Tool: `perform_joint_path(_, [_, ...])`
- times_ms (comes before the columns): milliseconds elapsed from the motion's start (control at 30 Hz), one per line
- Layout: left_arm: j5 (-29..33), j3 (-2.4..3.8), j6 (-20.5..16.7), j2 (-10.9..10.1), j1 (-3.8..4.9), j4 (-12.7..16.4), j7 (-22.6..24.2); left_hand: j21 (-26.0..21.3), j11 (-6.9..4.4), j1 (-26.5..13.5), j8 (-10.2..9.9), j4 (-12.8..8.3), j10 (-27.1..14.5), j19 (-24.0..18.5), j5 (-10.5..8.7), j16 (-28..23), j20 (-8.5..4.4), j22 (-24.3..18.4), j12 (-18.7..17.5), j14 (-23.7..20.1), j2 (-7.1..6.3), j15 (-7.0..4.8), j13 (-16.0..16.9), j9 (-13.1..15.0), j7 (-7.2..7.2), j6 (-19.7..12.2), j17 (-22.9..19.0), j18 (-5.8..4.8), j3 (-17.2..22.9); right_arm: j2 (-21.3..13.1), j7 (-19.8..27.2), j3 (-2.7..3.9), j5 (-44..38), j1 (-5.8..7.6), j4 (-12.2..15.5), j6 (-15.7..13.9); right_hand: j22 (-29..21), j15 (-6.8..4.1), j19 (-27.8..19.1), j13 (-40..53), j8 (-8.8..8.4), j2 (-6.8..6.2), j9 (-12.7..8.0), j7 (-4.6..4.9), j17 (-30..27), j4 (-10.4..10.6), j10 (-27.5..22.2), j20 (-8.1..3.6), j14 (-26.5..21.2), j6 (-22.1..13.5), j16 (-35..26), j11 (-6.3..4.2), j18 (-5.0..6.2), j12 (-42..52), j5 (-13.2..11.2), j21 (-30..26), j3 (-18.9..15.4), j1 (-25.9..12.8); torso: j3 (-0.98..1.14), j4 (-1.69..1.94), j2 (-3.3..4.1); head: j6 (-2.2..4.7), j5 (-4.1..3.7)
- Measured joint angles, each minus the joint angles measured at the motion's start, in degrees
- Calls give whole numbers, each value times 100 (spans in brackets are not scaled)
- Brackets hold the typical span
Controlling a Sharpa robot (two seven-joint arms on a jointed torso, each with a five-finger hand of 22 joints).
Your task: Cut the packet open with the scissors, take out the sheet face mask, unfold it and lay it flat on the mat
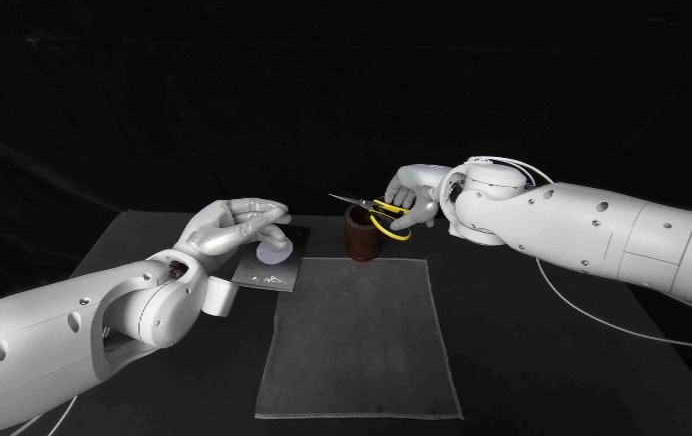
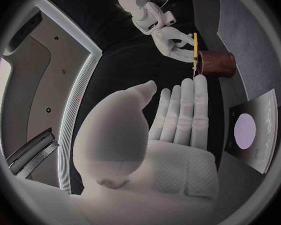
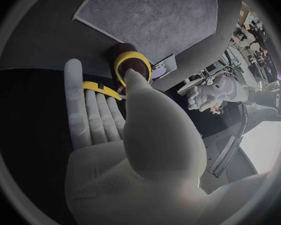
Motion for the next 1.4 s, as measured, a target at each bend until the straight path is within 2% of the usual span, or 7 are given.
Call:
perform_joint_path(233, [1,0,5,3,0,-14,-4,-1,0,0,0,0,0,0,0,0,0,0,0,0,0,0,0,0,0,0,0,-3,0,16,-45,-1,-33,-2,4,-1,12,10,0,-4,26,15,0,-15,-16,-32,75,0,93,19,22,12,-2,0,-5,25,50,-13,0,1,0,-5,-1])
perform_joint_path(400, [3,0,8,5,0,-20,-8,-2,0,0,0,0,0,0,0,0,0,-1,0,1,0,0,0,-1,0,0,0,-5,0,22,-66,-1,-52,-4,28,-39,64,-76,36,5,291,125,42,15,-48,-270,403,-37,365,177,129,-72,-7,49,-292,117,351,195,1,-1,-1,-5,2])
perform_joint_path(900, [4,0,14,10,0,-39,-17,-3,0,0,0,0,0,0,0,0,0,-3,0,1,0,1,0,4,-2,1,0,-9,0,6,-72,-5,-78,-19,81,-227,120,-134,-3,-7,529,125,81,23,-89,-453,615,-104,549,231,169,-129,49,65,-268,184,615,206,8,-3,-6,6,25])
perform_joint_path(1067, [4,-1,16,17,0,-42,-20,23,0,0,-22,0,0,0,0,0,0,-2,-21,2,0,2,0,4,-2,2,0,-11,0,6,-59,-5,-80,-22,123,-305,275,-227,-118,5,727,62,38,66,-102,-748,926,-219,821,387,222,-209,49,63,-394,398,1212,311,8,-4,-6,15,25])
perform_joint_path(1167, [4,-1,18,19,0,-43,-22,24,0,0,-22,0,0,0,0,0,0,5,-21,10,0,10,0,4,-2,2,0,-14,0,6,-52,-4,-81,-25,137,-355,405,-257,-184,5,803,-74,-19,79,-117,-875,1055,-277,932,447,223,-236,47,43,-395,564,1619,175,8,-4,-6,18,25])
perform_joint_path(1300, [4,-1,19,19,0,-44,-24,24,0,0,-22,0,0,0,0,0,0,5,-21,10,0,10,0,4,-2,2,-1,-48,0,5,-40,-4,-82,-27,143,-409,556,-247,-321,0,866,-257,-83,81,-141,-1053,1107,-255,964,452,198,-230,45,-22,-395,761,2084,-17,6,-3,-5,19,25])
perform_joint_path(1400, [4,-1,20,19,0,-45,-26,24,0,0,-22,0,0,0,0,0,0,5,-21,-3,0,-2,0,3,-3,3,-1,-49,0,4,-31,-4,-83,-28,150,-441,619,-257,-361,-2,891,-271,-105,77,-150,-1149,1115,-242,974,457,176,-235,44,-22,-395,833,2248,-143,4,-3,-3,19,25])
